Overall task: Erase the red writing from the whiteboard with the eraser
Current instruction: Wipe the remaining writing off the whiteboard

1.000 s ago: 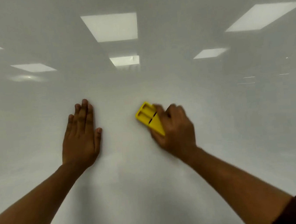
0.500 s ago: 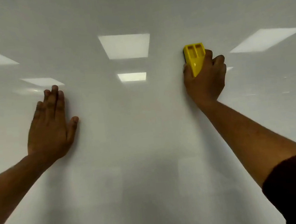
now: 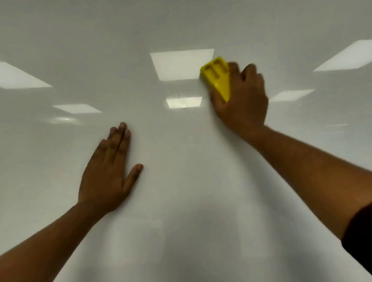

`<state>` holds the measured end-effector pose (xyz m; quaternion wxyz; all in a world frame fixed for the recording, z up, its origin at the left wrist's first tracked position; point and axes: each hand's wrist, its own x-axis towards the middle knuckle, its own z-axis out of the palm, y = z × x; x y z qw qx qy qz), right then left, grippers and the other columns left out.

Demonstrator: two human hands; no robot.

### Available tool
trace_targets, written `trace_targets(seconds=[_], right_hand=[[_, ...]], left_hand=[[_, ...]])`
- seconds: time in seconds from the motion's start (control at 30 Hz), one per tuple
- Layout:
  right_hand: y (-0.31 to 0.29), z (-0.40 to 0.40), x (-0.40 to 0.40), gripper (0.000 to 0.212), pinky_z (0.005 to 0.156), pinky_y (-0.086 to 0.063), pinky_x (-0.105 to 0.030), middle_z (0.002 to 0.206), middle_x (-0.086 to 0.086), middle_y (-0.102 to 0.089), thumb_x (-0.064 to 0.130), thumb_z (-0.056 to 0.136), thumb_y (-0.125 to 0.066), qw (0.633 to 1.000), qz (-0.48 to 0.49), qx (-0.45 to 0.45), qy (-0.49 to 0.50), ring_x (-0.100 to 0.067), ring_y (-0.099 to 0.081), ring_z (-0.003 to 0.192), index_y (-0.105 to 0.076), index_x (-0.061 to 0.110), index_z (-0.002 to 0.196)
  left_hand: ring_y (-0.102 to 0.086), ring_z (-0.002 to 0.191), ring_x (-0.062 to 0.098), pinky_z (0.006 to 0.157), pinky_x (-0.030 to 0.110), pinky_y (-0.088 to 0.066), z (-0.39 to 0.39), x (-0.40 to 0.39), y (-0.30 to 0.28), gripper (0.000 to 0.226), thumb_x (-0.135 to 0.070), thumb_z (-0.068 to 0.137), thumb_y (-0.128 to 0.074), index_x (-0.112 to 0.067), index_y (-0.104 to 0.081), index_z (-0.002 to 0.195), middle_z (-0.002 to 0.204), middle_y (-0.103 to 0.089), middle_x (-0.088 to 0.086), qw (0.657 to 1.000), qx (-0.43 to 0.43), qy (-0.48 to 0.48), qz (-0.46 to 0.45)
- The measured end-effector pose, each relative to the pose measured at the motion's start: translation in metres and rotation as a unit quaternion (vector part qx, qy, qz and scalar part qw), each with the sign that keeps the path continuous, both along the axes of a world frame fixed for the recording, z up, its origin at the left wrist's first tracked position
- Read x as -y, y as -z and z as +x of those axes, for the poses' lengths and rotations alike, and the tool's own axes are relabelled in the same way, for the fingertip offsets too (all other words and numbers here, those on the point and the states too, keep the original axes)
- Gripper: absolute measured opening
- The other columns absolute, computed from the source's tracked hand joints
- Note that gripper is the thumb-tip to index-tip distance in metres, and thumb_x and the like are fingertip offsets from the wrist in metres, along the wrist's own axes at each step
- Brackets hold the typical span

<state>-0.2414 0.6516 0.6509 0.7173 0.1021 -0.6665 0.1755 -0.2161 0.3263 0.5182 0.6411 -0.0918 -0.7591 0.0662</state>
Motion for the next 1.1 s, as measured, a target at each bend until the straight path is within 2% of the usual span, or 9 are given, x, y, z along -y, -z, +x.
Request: trace_targets(seconds=[0.07,0.17,0.27,0.4,0.53,0.67,0.73,0.87,1.1], right_hand=[[-0.032,0.004,0.015,0.069,0.084,-0.052,-0.046,0.129,-0.013,-0.049,0.057,0.089,-0.056,0.998,-0.059,0.011,-0.019,-0.035,-0.050,0.116,-0.045,0.019,0.145],[-0.055,0.013,0.060,0.069,0.088,-0.052,-0.042,0.135,-0.011,-0.047,0.055,0.089,-0.055,0.997,-0.068,0.010,-0.026,-0.031,-0.049,0.119,-0.043,0.020,0.147],[-0.033,0.020,0.121,0.068,0.078,-0.049,-0.039,0.134,-0.010,-0.051,0.056,0.089,-0.053,0.998,0.056,-0.012,-0.001,-0.031,-0.052,0.112,-0.046,0.020,0.147],[0.031,0.022,0.163,0.066,0.068,-0.046,-0.039,0.120,-0.011,-0.056,0.051,0.086,-0.058,0.974,0.221,-0.043,-0.028,-0.031,-0.053,0.098,-0.053,0.016,0.142],[0.075,0.017,0.147,0.062,0.064,-0.030,-0.033,0.110,-0.011,-0.056,0.051,0.086,-0.059,0.968,0.244,-0.051,-0.037,-0.029,-0.051,0.089,-0.058,0.016,0.137],[0.103,0.011,0.110,0.060,0.066,-0.027,-0.032,0.104,-0.011,-0.055,0.050,0.089,-0.059,0.958,0.277,-0.065,-0.033,-0.029,-0.049,0.085,-0.059,0.015,0.138],[0.113,0.005,0.080,0.060,0.064,-0.026,-0.031,0.102,-0.010,-0.053,0.050,0.090,-0.060,0.965,0.252,-0.066,-0.039,-0.028,-0.047,0.085,-0.058,0.016,0.139],[0.146,-0.007,0.032,0.059,0.061,-0.037,-0.034,0.102,-0.008,-0.048,0.054,0.093,-0.057,0.994,0.101,-0.036,-0.033,-0.027,-0.047,0.090,-0.054,0.019,0.141],[0.202,-0.008,0.045,0.062,0.066,-0.042,-0.040,0.103,-0.011,-0.046,0.054,0.095,-0.058,0.998,-0.058,-0.013,-0.032,-0.029,-0.046,0.090,-0.051,0.017,0.144]], left_hand=[[-0.002,0.166,0.018,0.134,0.028,0.000,0.006,0.025,0.012,0.082,-0.056,0.106,-0.033,-0.013,-0.006,0.171,0.180,-0.003,0.001,1.000,-0.002,-0.009,0.012],[-0.004,0.166,0.020,0.134,0.031,-0.002,0.007,0.044,0.032,0.079,-0.051,0.106,-0.033,-0.011,-0.009,0.170,0.180,-0.005,0.002,0.999,-0.012,0.000,0.040],[-0.006,0.166,0.020,0.134,0.031,-0.004,0.004,0.046,0.037,0.077,-0.046,0.106,-0.035,-0.010,-0.011,0.170,0.179,-0.008,0.003,0.999,-0.019,0.013,0.042],[-0.007,0.166,0.021,0.134,0.032,-0.005,0.004,0.049,0.037,0.075,-0.043,0.106,-0.035,-0.010,-0.014,0.170,0.179,-0.010,0.005,0.999,-0.023,0.015,0.037],[-0.007,0.166,0.022,0.134,0.037,-0.009,0.003,0.049,0.039,0.072,-0.041,0.107,-0.035,-0.009,-0.016,0.169,0.179,-0.010,0.006,0.999,-0.027,0.019,0.034],[-0.005,0.166,0.021,0.135,0.037,-0.007,0.004,0.049,0.040,0.071,-0.038,0.108,-0.035,-0.009,-0.014,0.170,0.179,-0.008,0.006,0.999,-0.019,0.014,0.045],[-0.003,0.166,0.022,0.135,0.038,-0.006,0.006,0.050,0.045,0.072,-0.038,0.108,-0.034,-0.008,-0.012,0.170,0.179,-0.006,0.006,0.999,-0.003,0.009,0.041],[0.001,0.167,0.025,0.135,0.037,-0.001,0.008,0.059,0.065,0.073,-0.042,0.109,-0.029,-0.010,-0.005,0.170,0.180,0.001,0.005,0.999,0.024,-0.004,0.020],[0.001,0.167,0.025,0.135,0.038,-0.001,0.010,0.051,0.123,0.073,-0.040,0.109,-0.030,-0.012,-0.002,0.170,0.180,0.001,0.005,0.996,0.033,-0.010,0.078]])
